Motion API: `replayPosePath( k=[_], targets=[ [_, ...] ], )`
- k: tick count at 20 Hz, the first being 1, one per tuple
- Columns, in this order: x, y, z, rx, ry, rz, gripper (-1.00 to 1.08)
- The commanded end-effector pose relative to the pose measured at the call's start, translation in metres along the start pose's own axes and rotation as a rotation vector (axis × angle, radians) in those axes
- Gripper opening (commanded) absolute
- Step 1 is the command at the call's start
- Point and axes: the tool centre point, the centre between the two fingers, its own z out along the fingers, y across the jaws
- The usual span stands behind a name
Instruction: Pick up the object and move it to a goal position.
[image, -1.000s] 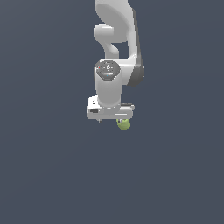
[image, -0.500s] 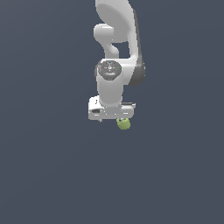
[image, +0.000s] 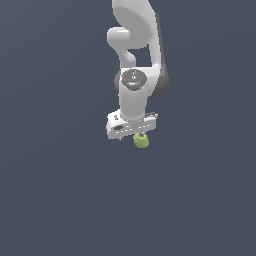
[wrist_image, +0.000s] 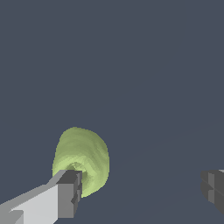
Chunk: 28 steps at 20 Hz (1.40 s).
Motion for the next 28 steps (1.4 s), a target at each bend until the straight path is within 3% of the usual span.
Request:
replayPosePath(
  k=[1, 15, 28],
  targets=[
    [-0.002, -0.009, 0.003, -0.003, 0.006, -0.079, 1.0],
    [-0.017, -0.051, 0.018, -0.021, 0.036, -0.472, 1.0],
    [-0.02, -0.059, 0.024, -0.025, 0.041, -0.54, 1.0]
  ],
)
